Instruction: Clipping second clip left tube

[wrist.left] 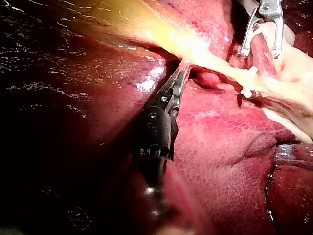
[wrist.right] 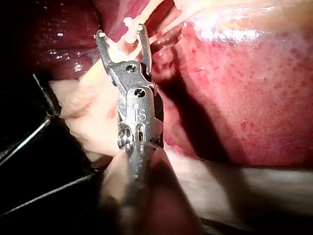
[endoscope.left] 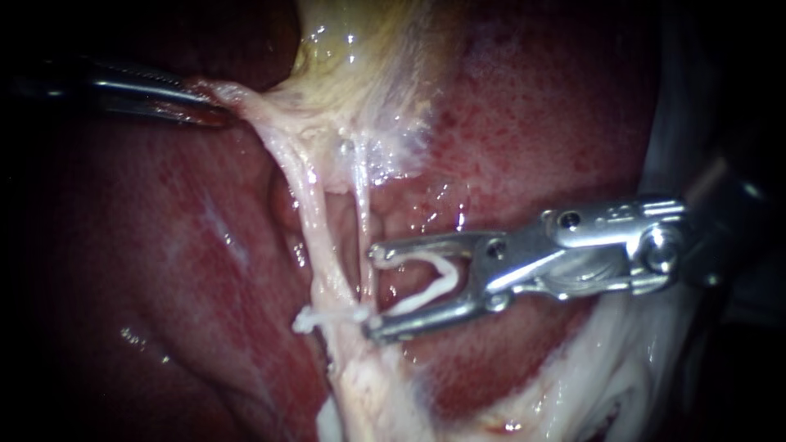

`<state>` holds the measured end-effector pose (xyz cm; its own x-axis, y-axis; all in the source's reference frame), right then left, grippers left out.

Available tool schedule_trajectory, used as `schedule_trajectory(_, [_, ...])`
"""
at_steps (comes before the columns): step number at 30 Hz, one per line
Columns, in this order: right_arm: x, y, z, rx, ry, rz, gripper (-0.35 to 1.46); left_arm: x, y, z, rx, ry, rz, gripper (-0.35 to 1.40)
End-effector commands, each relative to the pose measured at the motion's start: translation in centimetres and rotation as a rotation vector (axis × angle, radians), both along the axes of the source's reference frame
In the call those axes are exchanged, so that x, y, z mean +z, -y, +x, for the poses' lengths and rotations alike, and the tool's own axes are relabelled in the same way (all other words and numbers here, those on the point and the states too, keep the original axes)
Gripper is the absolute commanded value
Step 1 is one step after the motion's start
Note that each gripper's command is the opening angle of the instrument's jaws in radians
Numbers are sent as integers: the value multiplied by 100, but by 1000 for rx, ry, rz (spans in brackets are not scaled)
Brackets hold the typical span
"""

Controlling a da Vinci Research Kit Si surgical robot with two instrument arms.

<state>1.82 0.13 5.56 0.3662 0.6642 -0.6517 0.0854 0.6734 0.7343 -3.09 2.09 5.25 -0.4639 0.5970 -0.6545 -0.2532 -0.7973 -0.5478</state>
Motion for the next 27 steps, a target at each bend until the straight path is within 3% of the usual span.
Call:
schedule_trajectory(1, [4,1,3,-2,3,11,50,0,0,0,0,0,0,-35])
schedule_trajectory(11, [47,7,7,25,30,121,50,0,0,0,0,0,0,-35])
schedule_trajectory(23, [66,15,13,35,40,167,50,1,0,0,0,0,0,-35])
schedule_trajectory(27, [75,20,19,23,33,189,50,1,0,0,0,0,0,-35])
